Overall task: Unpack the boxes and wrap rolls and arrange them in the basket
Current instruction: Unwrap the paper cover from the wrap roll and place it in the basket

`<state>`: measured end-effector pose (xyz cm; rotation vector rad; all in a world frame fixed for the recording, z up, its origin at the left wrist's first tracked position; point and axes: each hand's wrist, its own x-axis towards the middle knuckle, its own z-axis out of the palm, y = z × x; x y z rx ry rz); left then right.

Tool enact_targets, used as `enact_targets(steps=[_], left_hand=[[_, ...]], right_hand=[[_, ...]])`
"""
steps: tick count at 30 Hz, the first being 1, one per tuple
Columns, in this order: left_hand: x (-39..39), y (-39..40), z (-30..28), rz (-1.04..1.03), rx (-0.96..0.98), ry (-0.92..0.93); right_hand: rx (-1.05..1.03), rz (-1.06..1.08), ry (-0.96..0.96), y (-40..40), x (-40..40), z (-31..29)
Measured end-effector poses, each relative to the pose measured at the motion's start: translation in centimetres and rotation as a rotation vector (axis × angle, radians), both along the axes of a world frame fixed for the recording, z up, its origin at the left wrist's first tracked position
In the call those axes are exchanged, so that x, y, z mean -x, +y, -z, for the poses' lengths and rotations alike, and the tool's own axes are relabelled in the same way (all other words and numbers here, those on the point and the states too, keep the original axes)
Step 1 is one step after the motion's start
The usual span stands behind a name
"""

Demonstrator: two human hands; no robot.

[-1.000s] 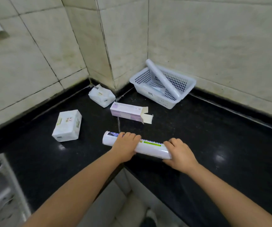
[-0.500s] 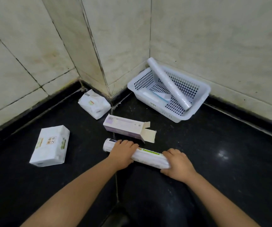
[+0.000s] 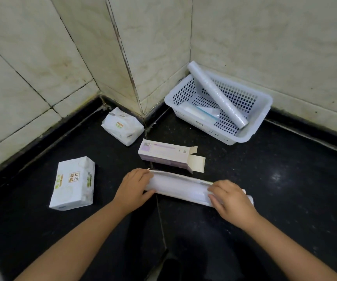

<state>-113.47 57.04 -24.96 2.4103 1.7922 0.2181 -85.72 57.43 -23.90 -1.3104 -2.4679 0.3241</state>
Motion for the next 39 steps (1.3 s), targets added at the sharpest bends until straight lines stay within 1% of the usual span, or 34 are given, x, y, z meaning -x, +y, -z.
enact_targets(steps=[1,3,6,9,11,12,14,16,18,19,21,23,26,29,31,34,36,39], left_hand=[[0.5,0.0,0.2,-0.022,0.024,-0.030],[0.9,0.1,0.5,-0.061,0.068,-0.066],[1.0,0.4,1.0,-0.103,0.161,-0.043],[0.9,0.9,1.1,-0.131,0.251,0.010],[0.7,0.9,0.6,-0.138,0.287,0.015],[0.6,0.9,0.2,-0.143,0.301,-0.019],[0.4,0.8,-1.1,-0.167,0.260,-0.158],[0.1,1.2,-3.1,-0.160,0.092,-0.295],[-0.4,2.3,-4.7,-0.171,-0.146,-0.325],[-0.8,3.3,-5.5,-0.187,-0.215,-0.342],[-1.6,5.7,-6.6,-0.203,-0.232,-0.367],[-2.4,8.8,-7.2,-0.179,-0.194,-0.308],[-3.9,13.9,-7.0,-0.141,-0.073,-0.123],[-5.7,17.8,-5.9,-0.133,0.045,0.077],[-6.8,19.3,-5.0,-0.124,0.130,0.147],[-7.6,20.6,-3.9,-0.095,0.231,0.194],[-7.5,20.7,-3.3,-0.086,0.277,0.163],[-7.0,20.2,-2.2,-0.091,0.280,0.086]], right_hand=[[0.008,-0.046,-0.013,0.2,0.7,0.0],[0.127,-0.066,-0.079,0.7,1.8,0.2],[0.281,-0.009,-0.293,2.0,3.0,1.4],[0.313,-0.017,-0.477,3.1,4.0,2.1],[0.326,-0.021,-0.500,3.4,4.2,2.3],[0.342,-0.020,-0.475,3.3,4.1,2.2],[0.386,-0.013,-0.369,3.2,3.5,1.1],[0.426,0.002,-0.210,3.3,2.3,-1.1],[0.423,0.002,-0.028,4.2,1.1,-4.1],[0.390,-0.005,0.038,5.0,0.6,-5.7],[0.301,0.023,0.126,7.6,0.0,-8.5],[0.243,0.145,0.134,11.2,0.1,-10.4],[0.164,0.351,-0.002,17.4,1.1,-11.0],[0.136,0.438,-0.120,22.4,2.3,-9.8],[0.147,0.459,-0.191,24.6,3.0,-8.0],[0.139,0.464,-0.244,26.4,3.7,-5.1],[0.139,0.469,-0.264,27.0,3.9,-3.6],[0.137,0.475,-0.289,26.8,3.8,-1.9]])
